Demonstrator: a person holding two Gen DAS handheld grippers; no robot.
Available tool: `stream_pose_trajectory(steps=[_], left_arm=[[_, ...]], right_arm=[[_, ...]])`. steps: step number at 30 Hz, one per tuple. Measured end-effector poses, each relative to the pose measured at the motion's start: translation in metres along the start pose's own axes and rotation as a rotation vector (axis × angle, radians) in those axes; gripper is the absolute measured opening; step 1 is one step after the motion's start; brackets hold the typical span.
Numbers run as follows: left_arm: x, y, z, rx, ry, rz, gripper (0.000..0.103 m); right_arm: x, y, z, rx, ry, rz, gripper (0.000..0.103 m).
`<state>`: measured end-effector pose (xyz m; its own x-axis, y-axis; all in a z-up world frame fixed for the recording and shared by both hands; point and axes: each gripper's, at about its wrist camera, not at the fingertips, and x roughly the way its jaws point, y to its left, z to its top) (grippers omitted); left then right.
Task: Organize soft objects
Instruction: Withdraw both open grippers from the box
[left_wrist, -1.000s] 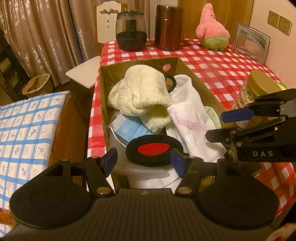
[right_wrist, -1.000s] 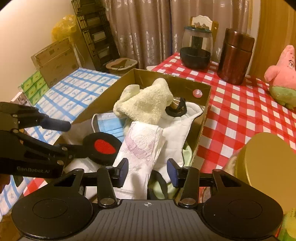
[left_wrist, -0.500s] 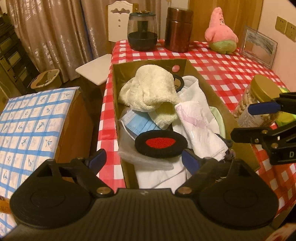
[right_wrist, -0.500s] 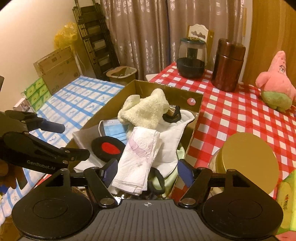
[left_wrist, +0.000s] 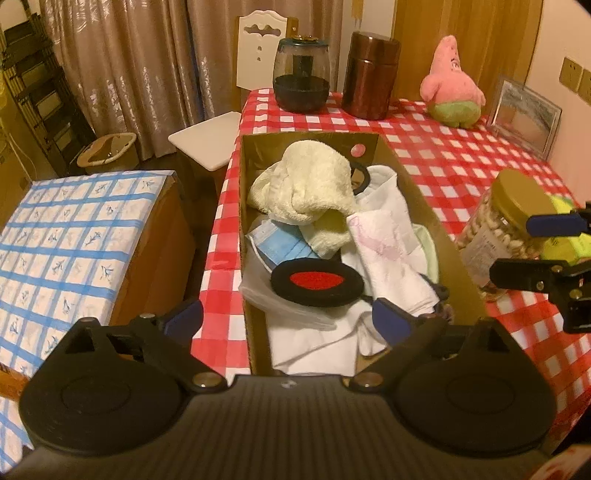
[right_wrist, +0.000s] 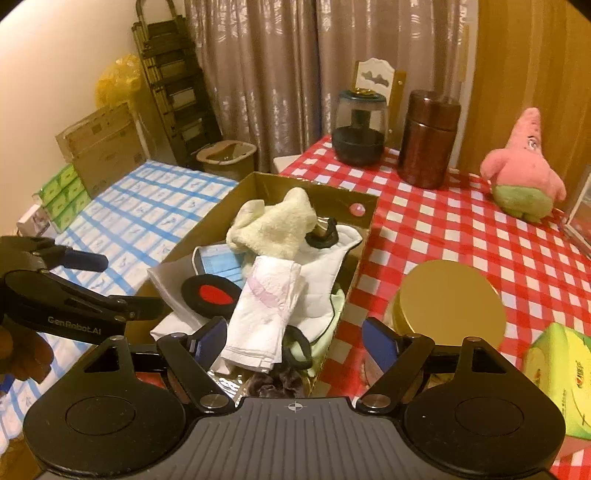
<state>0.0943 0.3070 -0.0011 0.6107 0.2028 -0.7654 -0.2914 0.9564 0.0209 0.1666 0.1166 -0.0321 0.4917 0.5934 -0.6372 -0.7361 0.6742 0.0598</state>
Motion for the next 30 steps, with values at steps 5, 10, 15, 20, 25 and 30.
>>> stream_pose_trajectory(steps=[5,10,15,20,25,30], left_arm=[[-0.016,-0.007,-0.001,-0.019,-0.018,0.002,0.099],[-0.040,-0.017,-0.003,-0.045,-0.050,0.005,0.099],[-0.066,-0.027,-0.010,-0.089,-0.094,-0.005,0.098],[-0.090,-0.040,-0.017,-0.136,-0.131,-0.025,0.097],[-0.113,-0.053,-0.028,-0.176,-0.185,-0.027,0.096],[-0.129,-0.064,-0.036,-0.170,-0.207,-0.010,0.096]], right_arm=[[-0.021,-0.004,-0.005,0.034,-0.012,-0.005,0.081],[-0.040,-0.010,-0.013,0.057,-0.012,-0.016,0.081],[-0.058,-0.019,-0.024,0.074,-0.017,-0.019,0.081],[-0.078,-0.024,-0.035,0.089,-0.031,-0.006,0.081],[-0.099,-0.026,-0.044,0.083,-0.043,-0.002,0.081],[-0.115,-0.028,-0.050,0.081,-0.051,-0.001,0.081]])
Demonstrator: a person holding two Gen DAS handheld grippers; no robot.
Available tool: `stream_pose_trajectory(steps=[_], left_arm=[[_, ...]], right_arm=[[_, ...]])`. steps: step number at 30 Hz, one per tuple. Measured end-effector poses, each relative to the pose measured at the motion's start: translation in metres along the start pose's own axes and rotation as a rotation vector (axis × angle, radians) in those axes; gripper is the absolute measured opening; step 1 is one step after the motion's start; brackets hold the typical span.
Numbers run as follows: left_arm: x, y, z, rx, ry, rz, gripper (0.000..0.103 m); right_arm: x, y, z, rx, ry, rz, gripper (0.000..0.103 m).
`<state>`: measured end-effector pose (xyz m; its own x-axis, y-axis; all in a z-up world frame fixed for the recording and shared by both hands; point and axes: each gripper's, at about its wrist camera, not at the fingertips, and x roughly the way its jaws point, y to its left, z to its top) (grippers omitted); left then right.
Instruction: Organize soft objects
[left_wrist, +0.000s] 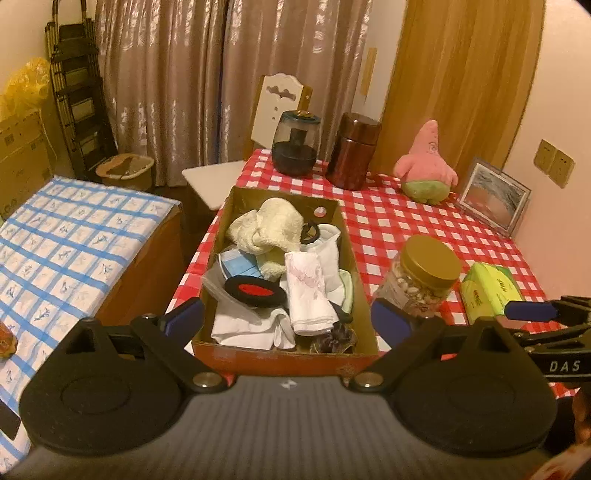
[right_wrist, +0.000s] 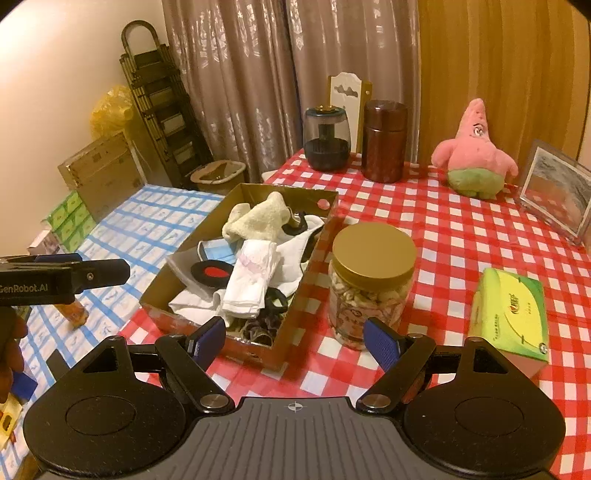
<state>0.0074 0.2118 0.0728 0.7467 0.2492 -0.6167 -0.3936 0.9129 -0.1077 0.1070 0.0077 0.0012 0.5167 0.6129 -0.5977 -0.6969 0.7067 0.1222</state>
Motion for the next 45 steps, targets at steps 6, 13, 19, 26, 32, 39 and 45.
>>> stream_pose_trajectory(steps=[6,13,19,26,32,39,45], left_arm=[[-0.017,-0.011,-0.006,0.035,0.014,0.038,0.096],[-0.030,-0.017,-0.018,0.052,0.046,0.049,0.096],[-0.040,-0.023,-0.026,0.095,0.074,0.049,0.096],[-0.056,-0.027,-0.036,0.099,0.077,0.044,0.096],[-0.070,-0.024,-0.045,0.068,0.060,0.059,0.096],[-0.084,-0.029,-0.057,0.074,0.054,0.059,0.097],[-0.095,-0.035,-0.063,0.077,0.050,0.053,0.097]], right_arm=[[-0.011,0.000,-0.006,0.017,0.001,-0.005,0.081],[-0.024,0.008,-0.016,0.024,0.005,-0.022,0.081],[-0.042,0.011,-0.023,0.068,-0.019,-0.064,0.081],[-0.060,0.018,-0.031,0.083,-0.026,-0.090,0.082],[-0.070,0.028,-0.039,0.056,-0.018,-0.082,0.082],[-0.080,0.038,-0.050,0.047,-0.019,-0.071,0.082],[-0.088,0.042,-0.059,0.044,-0.019,-0.068,0.081]])
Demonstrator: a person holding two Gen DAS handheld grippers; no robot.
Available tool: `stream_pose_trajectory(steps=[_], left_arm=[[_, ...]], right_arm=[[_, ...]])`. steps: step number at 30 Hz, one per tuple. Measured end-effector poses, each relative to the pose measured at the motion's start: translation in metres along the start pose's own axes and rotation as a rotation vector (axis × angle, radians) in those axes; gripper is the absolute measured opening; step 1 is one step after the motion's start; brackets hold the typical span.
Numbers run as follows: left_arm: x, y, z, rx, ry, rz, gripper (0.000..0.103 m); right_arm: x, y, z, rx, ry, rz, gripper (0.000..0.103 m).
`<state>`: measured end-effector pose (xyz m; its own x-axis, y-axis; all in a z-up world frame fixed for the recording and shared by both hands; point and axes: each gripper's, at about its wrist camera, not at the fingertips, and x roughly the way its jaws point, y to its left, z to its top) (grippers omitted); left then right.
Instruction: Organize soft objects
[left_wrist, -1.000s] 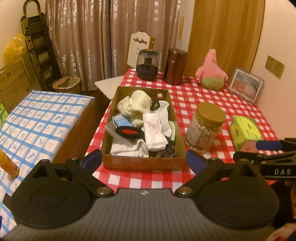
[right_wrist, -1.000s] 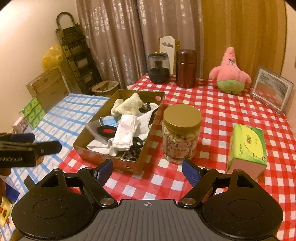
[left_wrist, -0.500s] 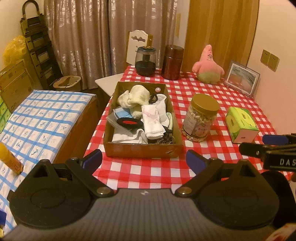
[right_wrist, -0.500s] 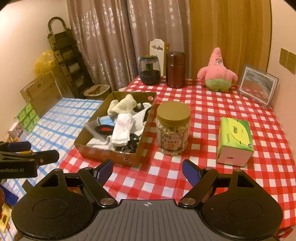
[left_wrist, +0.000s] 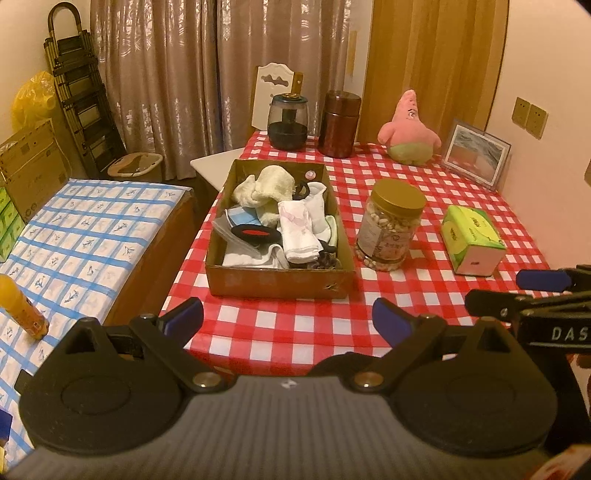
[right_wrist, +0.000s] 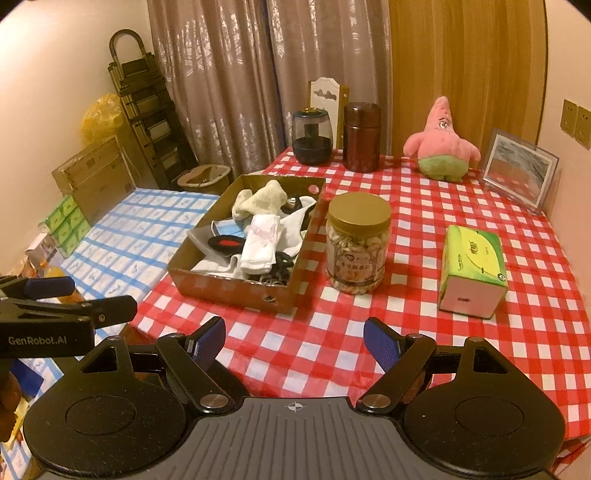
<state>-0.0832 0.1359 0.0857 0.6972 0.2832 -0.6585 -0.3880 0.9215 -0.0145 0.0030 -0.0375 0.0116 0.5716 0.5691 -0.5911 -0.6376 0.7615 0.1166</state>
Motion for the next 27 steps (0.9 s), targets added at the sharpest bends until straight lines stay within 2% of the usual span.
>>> stream_pose_trajectory(steps=[12,27], left_arm=[[-0.016,-0.007,-0.002,0.017,-0.018,0.010,0.097],[-0.027,-0.007,-0.008,0.007,-0.020,0.019,0.097]], right_arm=[[-0.024,-0.004,-0.003,0.006,-0.032,-0.016,0.082],[-0.028,0.002,-0.008,0.008,-0.030,-0.011,0.082]])
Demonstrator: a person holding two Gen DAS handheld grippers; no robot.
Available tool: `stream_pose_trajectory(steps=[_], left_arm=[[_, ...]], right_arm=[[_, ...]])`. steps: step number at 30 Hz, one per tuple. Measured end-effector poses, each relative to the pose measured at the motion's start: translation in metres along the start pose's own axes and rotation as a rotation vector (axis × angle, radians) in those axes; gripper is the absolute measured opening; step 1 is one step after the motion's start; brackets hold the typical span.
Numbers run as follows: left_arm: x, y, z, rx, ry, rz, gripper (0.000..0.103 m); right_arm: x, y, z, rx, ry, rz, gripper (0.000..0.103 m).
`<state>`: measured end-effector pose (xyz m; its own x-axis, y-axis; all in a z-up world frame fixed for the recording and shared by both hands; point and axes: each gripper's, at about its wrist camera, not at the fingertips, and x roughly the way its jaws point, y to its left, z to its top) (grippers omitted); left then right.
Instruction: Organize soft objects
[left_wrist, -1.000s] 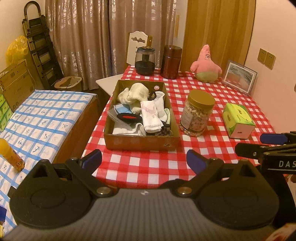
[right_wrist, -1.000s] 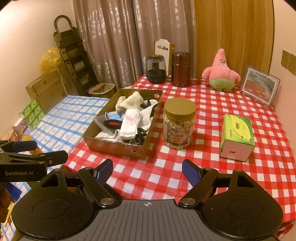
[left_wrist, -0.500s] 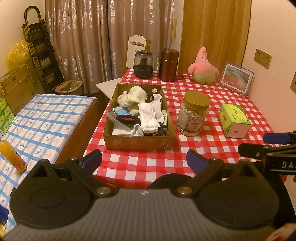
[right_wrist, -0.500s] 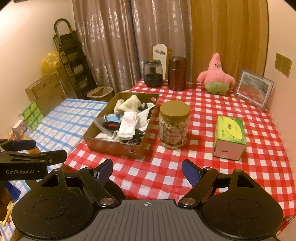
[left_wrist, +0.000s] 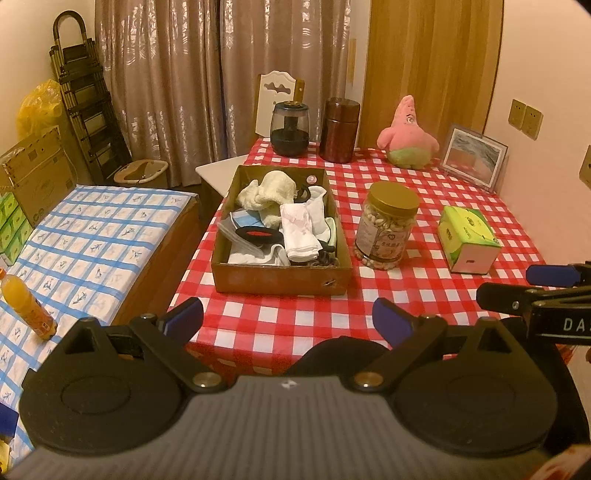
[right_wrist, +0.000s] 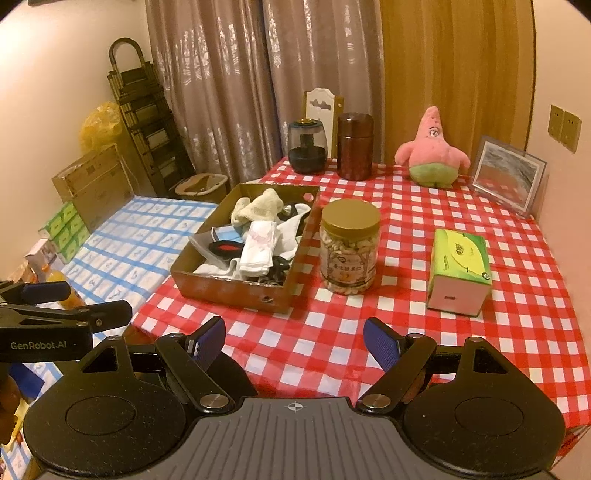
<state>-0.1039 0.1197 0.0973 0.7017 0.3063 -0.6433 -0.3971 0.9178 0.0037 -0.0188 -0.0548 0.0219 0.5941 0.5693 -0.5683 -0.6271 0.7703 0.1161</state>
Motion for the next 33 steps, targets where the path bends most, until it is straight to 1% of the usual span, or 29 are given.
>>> stream_pose_trajectory(steps=[33], left_arm=[[0.0014,-0.0019,-0.0009,-0.002,0.002,-0.002,0.097]], right_arm=[[0.0021,-0.0004,-0.0017,0.005,0.001,-0.003,0.082]])
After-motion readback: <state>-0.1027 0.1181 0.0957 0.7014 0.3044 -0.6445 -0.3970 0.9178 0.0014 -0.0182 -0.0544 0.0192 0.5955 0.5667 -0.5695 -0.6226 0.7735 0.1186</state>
